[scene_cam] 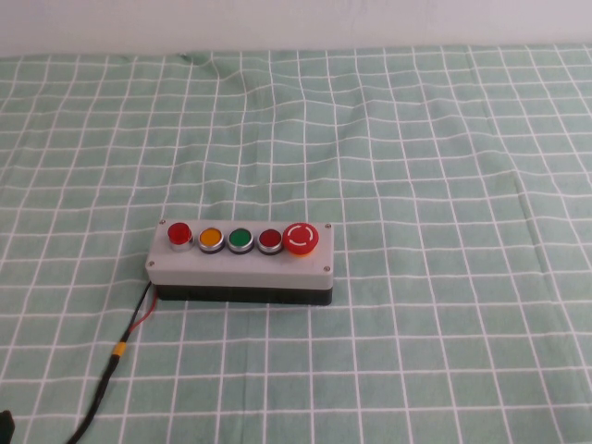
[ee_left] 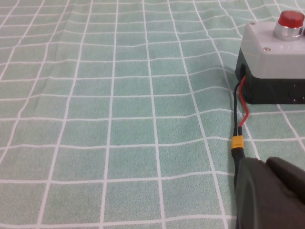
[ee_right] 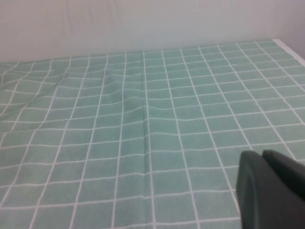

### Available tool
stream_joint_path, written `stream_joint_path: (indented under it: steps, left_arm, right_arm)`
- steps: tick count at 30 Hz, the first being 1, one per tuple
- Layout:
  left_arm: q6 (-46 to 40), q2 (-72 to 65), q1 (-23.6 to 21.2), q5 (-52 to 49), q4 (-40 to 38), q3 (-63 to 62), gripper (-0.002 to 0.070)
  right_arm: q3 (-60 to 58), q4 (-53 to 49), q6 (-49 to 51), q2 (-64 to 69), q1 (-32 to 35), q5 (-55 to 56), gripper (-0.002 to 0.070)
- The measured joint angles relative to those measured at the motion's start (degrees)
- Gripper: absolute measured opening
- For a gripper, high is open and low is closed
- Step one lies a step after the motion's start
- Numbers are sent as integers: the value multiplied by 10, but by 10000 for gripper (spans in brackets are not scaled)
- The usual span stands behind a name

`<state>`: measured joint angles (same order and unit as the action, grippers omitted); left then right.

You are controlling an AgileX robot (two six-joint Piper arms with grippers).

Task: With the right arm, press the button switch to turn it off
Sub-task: 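Press the lit red button on the button box to turn it off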

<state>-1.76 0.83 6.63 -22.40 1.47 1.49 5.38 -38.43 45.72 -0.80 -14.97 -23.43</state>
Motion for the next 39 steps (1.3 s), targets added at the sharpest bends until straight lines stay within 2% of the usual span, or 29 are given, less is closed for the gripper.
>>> stream_joint_path:
  steps: [15, 18, 23, 26, 39]
  left_arm:
    - [0, 0, 0, 0, 0, 0, -4]
    - [0, 0, 0, 0, 0, 0, -4]
    - [0, 0, 0, 0, 0, 0, -4]
    - [0, 0, 0, 0, 0, 0, -4]
    - [0, 0, 0, 0, 0, 0, -4]
  right_arm:
    - [0, 30, 0, 0, 0, -17, -16]
    - [0, 86, 0, 0, 0, -54, -16]
    - [-2, 246, 0, 0, 0, -153, -16]
    - [-13, 287, 0, 0, 0, -166, -16]
    - [-67, 272, 0, 0, 0, 15, -16]
